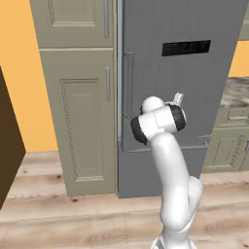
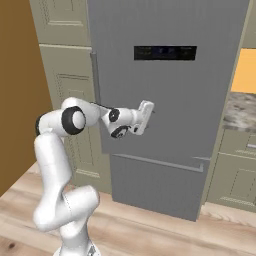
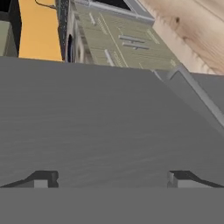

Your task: Place the chicken drumstick on the counter behind the older chicken drumstick on the same shelf of the fridge to maintain FIFO order. Close the fridge door when finished.

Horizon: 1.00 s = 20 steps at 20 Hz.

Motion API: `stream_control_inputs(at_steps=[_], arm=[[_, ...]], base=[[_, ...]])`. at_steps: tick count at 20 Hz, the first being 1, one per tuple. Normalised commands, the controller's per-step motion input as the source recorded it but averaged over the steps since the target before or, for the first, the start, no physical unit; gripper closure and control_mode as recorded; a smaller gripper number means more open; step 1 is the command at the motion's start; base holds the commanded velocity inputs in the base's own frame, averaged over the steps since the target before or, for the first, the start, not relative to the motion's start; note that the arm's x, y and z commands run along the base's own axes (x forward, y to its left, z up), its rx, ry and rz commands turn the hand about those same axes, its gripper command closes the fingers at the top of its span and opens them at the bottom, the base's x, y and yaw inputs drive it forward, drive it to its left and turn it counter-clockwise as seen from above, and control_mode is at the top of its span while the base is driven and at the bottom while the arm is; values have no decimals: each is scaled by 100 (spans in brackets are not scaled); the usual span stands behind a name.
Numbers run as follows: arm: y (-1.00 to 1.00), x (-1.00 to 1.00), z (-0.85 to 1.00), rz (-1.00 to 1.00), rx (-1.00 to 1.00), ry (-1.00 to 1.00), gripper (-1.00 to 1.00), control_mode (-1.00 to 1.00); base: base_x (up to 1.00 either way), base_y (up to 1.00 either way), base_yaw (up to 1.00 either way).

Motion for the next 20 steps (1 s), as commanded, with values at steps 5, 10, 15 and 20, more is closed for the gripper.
stream_control_inputs(at_steps=[5,10,15,20], arm=[[0,62,19,-6,3,12,-100,-100],[0,70,36,-2,4,14,-100,-100],[0,74,28,0,6,10,-100,-100],[0,68,2,0,8,3,-100,-100]], base=[[0,0,0],[0,0,0],[0,0,0],[0,0,0]])
